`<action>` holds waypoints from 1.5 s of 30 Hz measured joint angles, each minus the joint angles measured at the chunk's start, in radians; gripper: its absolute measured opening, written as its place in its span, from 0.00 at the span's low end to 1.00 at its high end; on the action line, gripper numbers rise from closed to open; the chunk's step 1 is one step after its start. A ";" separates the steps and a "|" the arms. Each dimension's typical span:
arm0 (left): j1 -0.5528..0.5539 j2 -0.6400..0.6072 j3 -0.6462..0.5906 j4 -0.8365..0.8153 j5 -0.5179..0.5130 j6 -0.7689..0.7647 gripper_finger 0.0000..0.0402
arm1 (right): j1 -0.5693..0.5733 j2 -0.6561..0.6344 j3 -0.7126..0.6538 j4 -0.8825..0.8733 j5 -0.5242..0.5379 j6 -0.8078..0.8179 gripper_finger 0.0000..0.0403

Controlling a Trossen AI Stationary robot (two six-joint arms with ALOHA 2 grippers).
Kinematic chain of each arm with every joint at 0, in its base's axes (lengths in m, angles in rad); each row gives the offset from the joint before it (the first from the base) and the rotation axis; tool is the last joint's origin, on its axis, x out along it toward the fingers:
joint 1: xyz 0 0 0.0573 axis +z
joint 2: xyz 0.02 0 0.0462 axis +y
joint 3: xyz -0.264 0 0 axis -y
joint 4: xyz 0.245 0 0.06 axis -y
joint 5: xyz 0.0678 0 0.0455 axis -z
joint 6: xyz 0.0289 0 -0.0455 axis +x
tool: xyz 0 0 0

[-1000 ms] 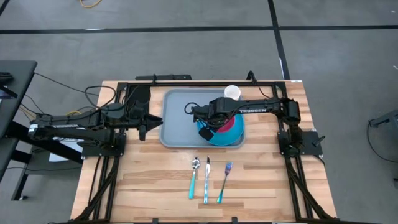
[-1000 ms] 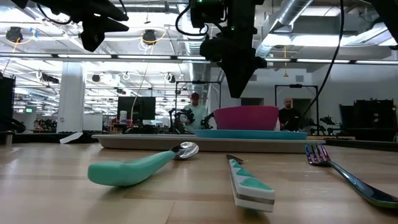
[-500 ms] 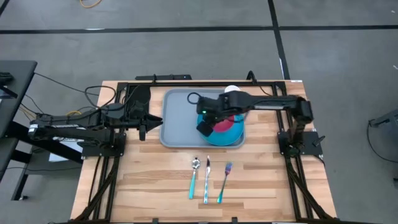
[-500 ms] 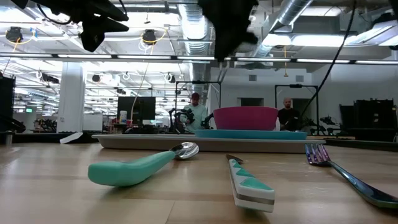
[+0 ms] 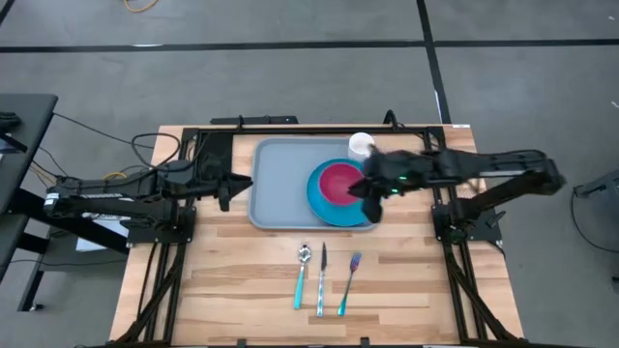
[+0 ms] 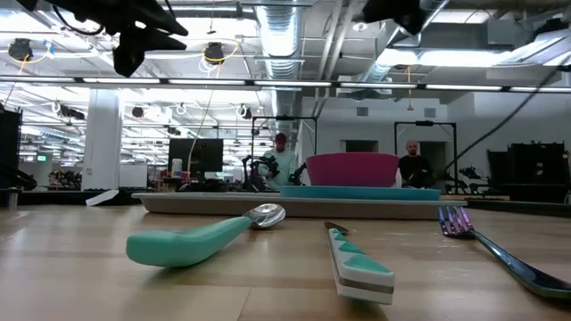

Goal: Set up tray
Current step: Put the black napkin on the gray serving tray to the left of the blue plate

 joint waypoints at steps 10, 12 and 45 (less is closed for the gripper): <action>-0.001 0.061 0.001 0.001 -0.061 -0.126 0.23 | 0.096 -0.386 -0.347 0.292 0.014 0.001 0.13; -0.001 0.075 0.001 0.000 -0.080 -0.173 0.23 | 0.105 -0.442 -0.400 0.330 0.022 -0.012 0.13; -0.001 0.105 0.001 -0.019 -0.246 -0.564 0.23 | 0.104 -1.165 -1.119 1.082 -0.062 -0.167 0.13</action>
